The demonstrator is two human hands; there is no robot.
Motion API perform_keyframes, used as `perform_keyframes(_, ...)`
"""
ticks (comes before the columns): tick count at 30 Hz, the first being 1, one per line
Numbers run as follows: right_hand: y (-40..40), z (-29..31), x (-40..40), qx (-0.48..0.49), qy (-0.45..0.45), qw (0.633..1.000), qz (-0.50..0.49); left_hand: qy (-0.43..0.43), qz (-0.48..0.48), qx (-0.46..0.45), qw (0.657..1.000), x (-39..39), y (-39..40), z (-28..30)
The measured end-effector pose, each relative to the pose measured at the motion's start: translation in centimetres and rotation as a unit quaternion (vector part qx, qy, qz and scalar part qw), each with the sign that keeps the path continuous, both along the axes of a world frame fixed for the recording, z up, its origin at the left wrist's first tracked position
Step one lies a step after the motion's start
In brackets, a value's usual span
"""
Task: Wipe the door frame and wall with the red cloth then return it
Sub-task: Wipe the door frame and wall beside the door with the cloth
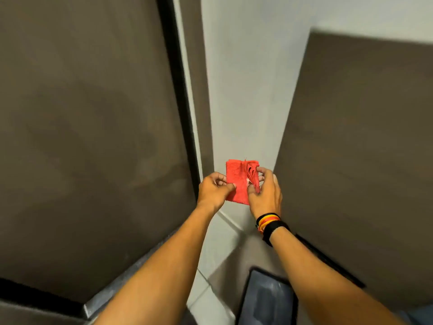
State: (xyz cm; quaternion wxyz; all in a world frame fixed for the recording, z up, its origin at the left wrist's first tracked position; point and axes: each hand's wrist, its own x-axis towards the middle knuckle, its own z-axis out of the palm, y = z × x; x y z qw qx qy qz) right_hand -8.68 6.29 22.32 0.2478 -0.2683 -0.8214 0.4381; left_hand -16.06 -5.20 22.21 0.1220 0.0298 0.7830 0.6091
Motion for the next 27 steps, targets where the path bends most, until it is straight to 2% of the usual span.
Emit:
perform_keyframes(5,-6.4,15.8,-3.2,0.045,0.121,0.991,0.039,0.148,0.021,0.017,0.989,-2.0,-7.8,17.3)
perform_keyframes(9,-15.8,28.9,-5.2,0.062,0.242,0.964,0.091,0.257,0.067,0.023,0.964,-2.4,-18.3,31.2)
perform_keyframes(12,-24.4,36.7,-5.7,0.057,0.321,0.934,0.148,0.316,0.124,0.032,0.94,-0.9,-27.3,39.2)
perform_keyframes(14,-28.9,40.0,-5.8,0.058,0.35,0.919,0.171,0.343,0.155,0.021,0.926,0.3,-32.1,42.8)
perform_keyframes(20,-47.0,45.5,-4.2,0.04,0.417,0.858,0.296,0.4,0.262,-0.032,0.878,5.6,-51.3,48.2)
perform_keyframes(24,-57.5,44.0,-3.1,0.032,0.424,0.828,0.366,0.398,0.317,-0.08,0.857,8.4,-61.9,46.5)
perform_keyframes(27,-63.3,40.0,-3.1,0.035,0.406,0.824,0.394,0.355,0.365,-0.151,0.847,9.7,-67.3,42.8)
